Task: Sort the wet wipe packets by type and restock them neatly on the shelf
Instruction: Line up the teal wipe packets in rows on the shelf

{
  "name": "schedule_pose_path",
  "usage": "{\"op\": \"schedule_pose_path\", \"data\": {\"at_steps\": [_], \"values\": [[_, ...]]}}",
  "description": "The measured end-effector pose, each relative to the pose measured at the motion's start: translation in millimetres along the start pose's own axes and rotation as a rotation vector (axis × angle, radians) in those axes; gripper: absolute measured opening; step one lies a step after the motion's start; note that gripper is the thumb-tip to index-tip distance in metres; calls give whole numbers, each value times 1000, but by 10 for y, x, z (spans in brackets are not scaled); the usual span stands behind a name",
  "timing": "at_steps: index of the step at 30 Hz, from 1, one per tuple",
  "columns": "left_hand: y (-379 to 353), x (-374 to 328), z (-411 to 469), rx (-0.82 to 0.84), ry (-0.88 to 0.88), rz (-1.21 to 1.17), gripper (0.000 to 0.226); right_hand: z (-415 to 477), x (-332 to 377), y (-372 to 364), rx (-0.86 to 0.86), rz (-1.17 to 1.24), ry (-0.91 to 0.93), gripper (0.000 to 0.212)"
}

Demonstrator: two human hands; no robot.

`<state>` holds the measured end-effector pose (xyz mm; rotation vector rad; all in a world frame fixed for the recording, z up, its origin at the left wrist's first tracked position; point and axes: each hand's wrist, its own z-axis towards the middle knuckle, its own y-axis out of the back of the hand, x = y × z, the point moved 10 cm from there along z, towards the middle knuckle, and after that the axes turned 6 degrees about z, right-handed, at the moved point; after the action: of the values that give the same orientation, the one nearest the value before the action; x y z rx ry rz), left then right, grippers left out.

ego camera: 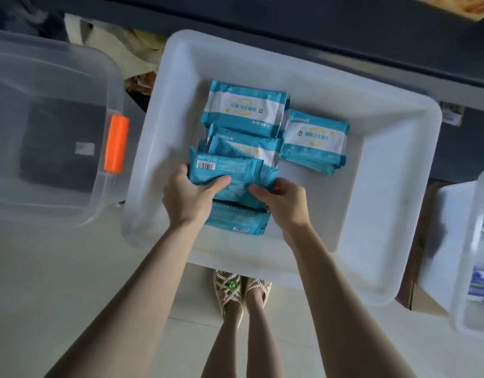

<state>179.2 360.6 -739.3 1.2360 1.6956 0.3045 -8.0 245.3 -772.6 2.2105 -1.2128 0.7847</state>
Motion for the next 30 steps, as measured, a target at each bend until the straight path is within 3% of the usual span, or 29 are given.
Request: {"op": "schedule_pose_path", "data": {"at_steps": [5,8,11,14,19,23,26,30], "values": [[353,-138,-140,-114,-91,-133,27,-214,198,108,24,380,-5,10],[560,-203,-341,-90,-33,-342,24,-469,439,291,9,431,25,20],[805,-407,-740,-46,24,-534,37,-854,741,429,41,414,56,33],[1086,-787,-1126,3,-4,-644,36,-1241,1130,519,85,379,97,27],[1884,-1631,-1760,21,-98,-830,17,-2166,2375,570,277,450,217,23],[2619,-2562,-2139,8,-253,-872,19,-2937,3563,471,435,466,404,30],[3088,-3259,-2355,89,-369,-962,11,-3408,4372,416,444,422,577,18],[3743,-4064,-2479,206,-571,-962,19,-3866,5323,290,372,310,798,44]]}}
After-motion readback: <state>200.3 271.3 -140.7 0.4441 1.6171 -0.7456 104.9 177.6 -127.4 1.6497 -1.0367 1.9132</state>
